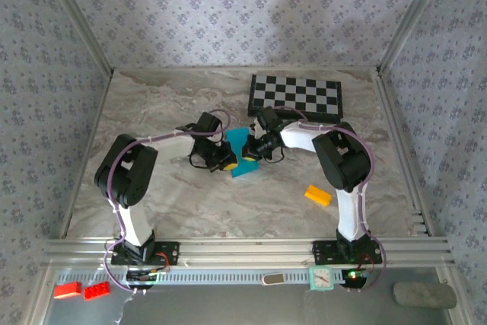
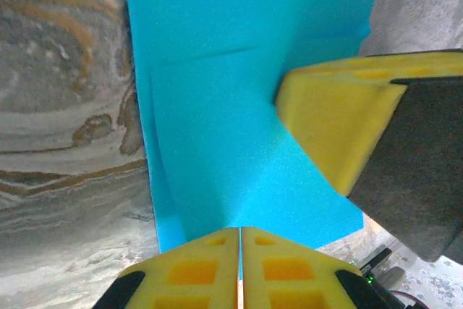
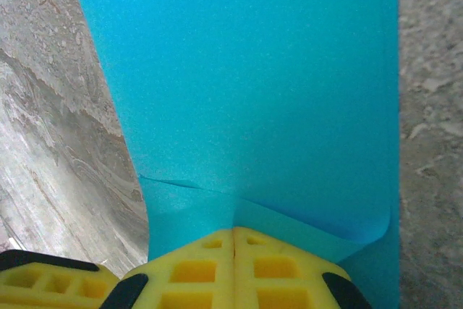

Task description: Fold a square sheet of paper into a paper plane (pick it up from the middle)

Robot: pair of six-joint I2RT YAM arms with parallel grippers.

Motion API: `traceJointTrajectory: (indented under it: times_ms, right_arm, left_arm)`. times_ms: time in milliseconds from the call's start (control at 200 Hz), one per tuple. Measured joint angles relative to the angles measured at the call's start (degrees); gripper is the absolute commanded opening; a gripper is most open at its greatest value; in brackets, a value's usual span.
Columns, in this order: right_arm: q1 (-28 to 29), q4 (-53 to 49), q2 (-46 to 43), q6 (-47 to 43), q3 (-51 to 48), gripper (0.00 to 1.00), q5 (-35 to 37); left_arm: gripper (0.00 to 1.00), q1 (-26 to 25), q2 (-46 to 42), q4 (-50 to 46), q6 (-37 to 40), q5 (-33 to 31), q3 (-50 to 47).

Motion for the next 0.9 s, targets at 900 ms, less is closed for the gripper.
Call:
traceJointTrajectory:
  times_ms: [900]
  right_arm:
    - [-0.07, -1.62, 0.63, 0.83, 1.18, 0.04, -0.09]
  left_arm:
    - [0.09, -2.14, 3.85, -3.96, 3.80, -0.28, 2.23]
